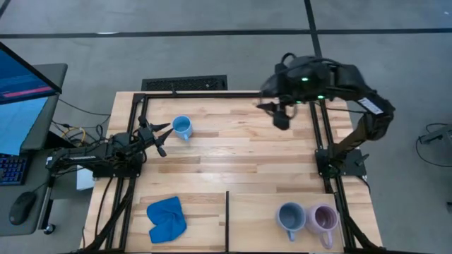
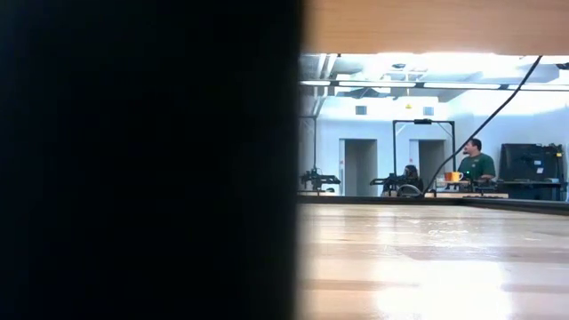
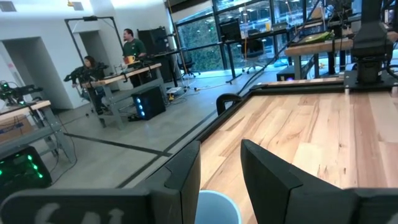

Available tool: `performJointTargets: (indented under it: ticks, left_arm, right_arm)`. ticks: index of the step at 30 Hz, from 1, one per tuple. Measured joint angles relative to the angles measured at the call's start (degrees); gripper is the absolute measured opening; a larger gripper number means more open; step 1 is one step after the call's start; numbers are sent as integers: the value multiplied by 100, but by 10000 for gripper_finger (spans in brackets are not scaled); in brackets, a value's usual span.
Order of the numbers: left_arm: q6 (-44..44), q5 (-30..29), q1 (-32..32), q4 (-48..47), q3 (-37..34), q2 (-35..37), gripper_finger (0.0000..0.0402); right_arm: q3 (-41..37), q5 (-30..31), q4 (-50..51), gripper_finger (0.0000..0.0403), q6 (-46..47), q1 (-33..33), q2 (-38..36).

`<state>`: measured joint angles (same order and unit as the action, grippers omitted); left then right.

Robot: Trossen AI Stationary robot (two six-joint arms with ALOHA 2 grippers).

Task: Stack small to large cups/mugs on shelf
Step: Put the light blue mug on the shelf

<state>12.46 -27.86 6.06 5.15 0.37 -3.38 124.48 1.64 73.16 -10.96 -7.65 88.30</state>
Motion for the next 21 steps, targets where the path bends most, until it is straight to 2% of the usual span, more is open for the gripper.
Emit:
performJointTargets:
  ticks: [6,13,19,21]
  left_arm:
    - [-1,-7,0,0,2,0,108]
    - [-1,-4,0,0,2,0,108]
    - [-10,-4,0,0,0,0,108]
    - [-18,-2,-1,0,0,0,108]
  right_arm:
    - [-4,-10,-447,182,-3,-269,455]
    - [-6,-45,-307,182,-3,-485,545]
    - [-12,-893,-356,182,-11,-479,381]
    - [-181,-956,-469,182,-71,-492,246]
